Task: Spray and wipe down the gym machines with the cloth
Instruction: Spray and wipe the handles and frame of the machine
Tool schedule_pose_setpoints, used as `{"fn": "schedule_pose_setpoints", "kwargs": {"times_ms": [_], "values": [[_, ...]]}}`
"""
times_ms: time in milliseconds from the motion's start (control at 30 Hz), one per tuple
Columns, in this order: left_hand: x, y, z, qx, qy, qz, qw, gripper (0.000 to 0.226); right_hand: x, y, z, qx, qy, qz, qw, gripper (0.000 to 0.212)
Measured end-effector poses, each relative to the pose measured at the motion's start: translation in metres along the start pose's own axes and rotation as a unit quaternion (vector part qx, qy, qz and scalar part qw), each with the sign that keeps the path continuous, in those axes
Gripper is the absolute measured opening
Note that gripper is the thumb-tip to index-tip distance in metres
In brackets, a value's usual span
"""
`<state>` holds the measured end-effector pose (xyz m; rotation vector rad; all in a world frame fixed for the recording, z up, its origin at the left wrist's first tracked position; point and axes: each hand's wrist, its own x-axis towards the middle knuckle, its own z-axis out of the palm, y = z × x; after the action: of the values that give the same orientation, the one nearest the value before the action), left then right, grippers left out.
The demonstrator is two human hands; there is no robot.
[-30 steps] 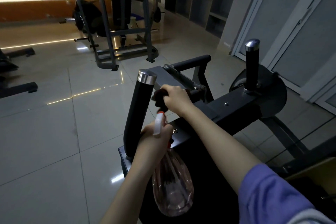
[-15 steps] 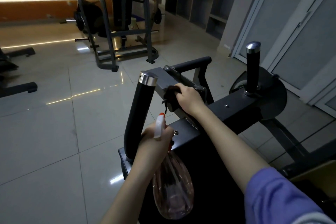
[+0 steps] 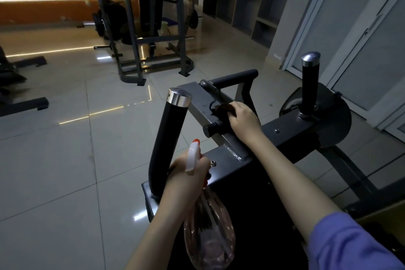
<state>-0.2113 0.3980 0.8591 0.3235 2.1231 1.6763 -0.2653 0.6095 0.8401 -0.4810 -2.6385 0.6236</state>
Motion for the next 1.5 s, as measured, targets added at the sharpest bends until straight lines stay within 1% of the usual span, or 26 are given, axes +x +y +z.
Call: {"fn": "schedule_pose_setpoints", "kwargs": {"times_ms": [100,167,233,300,400,467,567,600,667,733,767,867,900,933,1000,1033,1067,1133,1233,1300,1333,1367,1400,1467,1500], "values": [[-0.001,0.0,0.001,0.002,0.007,0.002,1.0,0.036,-0.01,-0.01,0.006,-0.036,-0.01,0.006,0.999,0.03],[-0.002,0.0,0.001,0.003,0.012,-0.001,1.0,0.034,-0.02,-0.016,0.009,-0.062,-0.041,-0.034,0.997,0.038],[-0.001,0.002,0.001,0.019,0.017,0.008,1.0,0.029,-0.029,-0.02,0.01,-0.053,-0.063,-0.079,0.993,0.042],[-0.002,0.003,0.002,0.07,0.027,0.027,0.997,0.023,-0.038,-0.021,0.008,-0.047,-0.086,-0.11,0.989,0.044],[-0.004,0.005,0.005,0.158,0.039,0.087,0.983,0.015,-0.046,-0.012,0.0,-0.029,-0.103,-0.138,0.985,0.049],[-0.004,0.005,0.006,0.191,0.04,0.115,0.974,0.016,-0.05,0.0,-0.007,-0.023,-0.082,-0.124,0.989,0.049],[-0.002,0.005,0.007,0.186,0.025,0.101,0.977,0.019,-0.053,0.019,-0.016,-0.033,-0.016,-0.04,0.999,0.043],[-0.001,0.005,0.007,0.184,0.021,0.099,0.978,0.019,-0.053,0.021,-0.019,-0.035,-0.002,-0.011,0.999,0.039],[-0.001,0.004,0.007,0.187,0.013,0.102,0.977,0.02,-0.056,0.018,-0.023,-0.03,0.01,0.017,0.999,0.03],[0.0,0.004,0.008,0.181,0.001,0.113,0.977,0.02,-0.063,0.012,-0.026,-0.023,0.002,0.023,0.999,0.028],[0.001,0.006,0.009,0.176,-0.005,0.12,0.977,0.021,-0.068,0.011,-0.028,-0.017,-0.01,0.021,1.0,0.032],[0.005,0.016,0.01,0.165,-0.039,0.137,0.976,0.017,-0.086,0.017,-0.035,-0.018,-0.039,0.003,0.999,0.061],[0.005,0.022,0.01,0.148,-0.05,0.131,0.979,0.015,-0.09,0.021,-0.036,-0.024,-0.035,-0.001,0.999,0.064],[0.006,0.027,0.01,0.124,-0.059,0.121,0.983,0.017,-0.093,0.025,-0.037,-0.026,-0.023,0.002,0.999,0.059],[0.009,0.038,0.011,0.076,-0.076,0.099,0.989,0.028,-0.096,0.03,-0.035,-0.025,0.029,0.013,0.999,0.047],[0.011,0.043,0.012,0.06,-0.084,0.093,0.99,0.03,-0.096,0.029,-0.034,-0.022,0.05,0.02,0.998,0.045],[0.015,0.05,0.013,0.045,-0.093,0.088,0.991,0.027,-0.095,0.029,-0.033,-0.021,0.06,0.029,0.998,0.048],[0.025,0.065,0.017,0.024,-0.118,0.081,0.989,0.025,-0.093,0.028,-0.033,-0.034,0.046,0.047,0.997,0.062],[0.043,0.085,0.025,0.058,-0.147,0.115,0.981,0.044,-0.091,0.031,-0.041,-0.049,-0.024,0.046,0.997,0.083],[0.055,0.096,0.03,0.093,-0.143,0.139,0.975,0.045,-0.092,0.033,-0.045,-0.042,-0.064,0.03,0.997,0.096],[0.06,0.101,0.034,0.103,-0.142,0.149,0.973,0.045,-0.094,0.033,-0.046,-0.034,-0.069,0.028,0.997,0.1],[0.064,0.105,0.036,0.107,-0.144,0.158,0.971,0.045,-0.094,0.034,-0.046,-0.025,-0.062,0.031,0.997,0.097],[0.068,0.109,0.039,0.104,-0.151,0.162,0.97,0.045,-0.093,0.035,-0.045,-0.022,-0.04,0.037,0.998,0.087],[0.079,0.115,0.048,0.098,-0.183,0.16,0.965,0.047,-0.089,0.043,-0.045,-0.026,0.029,0.073,0.997,0.054],[0.085,0.117,0.051,0.105,-0.199,0.155,0.962,0.05,-0.086,0.048,-0.044,-0.023,0.058,0.09,0.994,0.042]]}}
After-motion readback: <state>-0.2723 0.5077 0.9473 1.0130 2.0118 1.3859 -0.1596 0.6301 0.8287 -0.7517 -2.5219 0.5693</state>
